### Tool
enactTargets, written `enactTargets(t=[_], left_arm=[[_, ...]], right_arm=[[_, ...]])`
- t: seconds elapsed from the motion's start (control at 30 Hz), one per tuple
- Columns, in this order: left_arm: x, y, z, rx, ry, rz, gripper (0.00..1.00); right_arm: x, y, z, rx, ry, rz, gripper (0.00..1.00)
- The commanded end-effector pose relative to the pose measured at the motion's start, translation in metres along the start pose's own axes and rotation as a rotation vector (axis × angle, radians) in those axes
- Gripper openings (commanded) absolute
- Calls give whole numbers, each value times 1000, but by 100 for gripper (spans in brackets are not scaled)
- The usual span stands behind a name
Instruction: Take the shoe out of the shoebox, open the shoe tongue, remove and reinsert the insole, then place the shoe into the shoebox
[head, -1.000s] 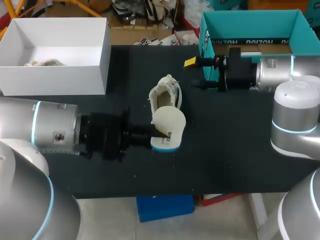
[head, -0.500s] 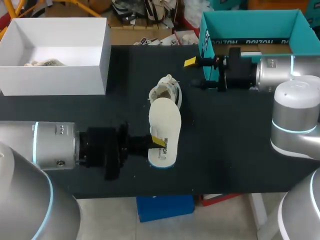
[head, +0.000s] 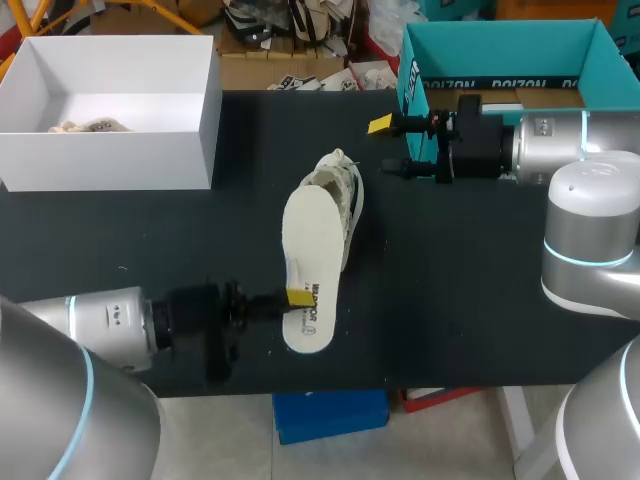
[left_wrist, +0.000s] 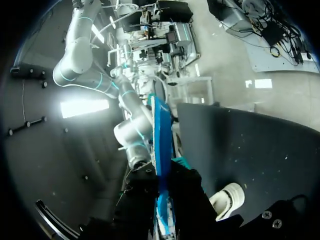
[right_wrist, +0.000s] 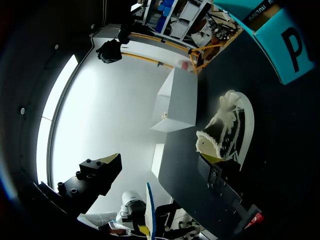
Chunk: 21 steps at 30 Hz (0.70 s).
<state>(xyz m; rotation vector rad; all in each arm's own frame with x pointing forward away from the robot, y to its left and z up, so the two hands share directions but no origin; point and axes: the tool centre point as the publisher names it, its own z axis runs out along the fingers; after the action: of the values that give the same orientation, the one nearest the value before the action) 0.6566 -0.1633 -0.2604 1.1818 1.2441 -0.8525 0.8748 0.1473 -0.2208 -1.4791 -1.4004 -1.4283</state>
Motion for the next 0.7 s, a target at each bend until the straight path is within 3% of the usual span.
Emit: enactTargets(t=[0.03,0.43,0.7], left_arm=[[16,27,25,5,-52,29,0],[43,87,47,-34,9,24,0],[41,120,62,-49,10,22,0]], right_arm=[[0,-1,1,-3,0,0,100],[0,-1,1,-3,0,0,100],[0,-1,1,-3,0,0,100]])
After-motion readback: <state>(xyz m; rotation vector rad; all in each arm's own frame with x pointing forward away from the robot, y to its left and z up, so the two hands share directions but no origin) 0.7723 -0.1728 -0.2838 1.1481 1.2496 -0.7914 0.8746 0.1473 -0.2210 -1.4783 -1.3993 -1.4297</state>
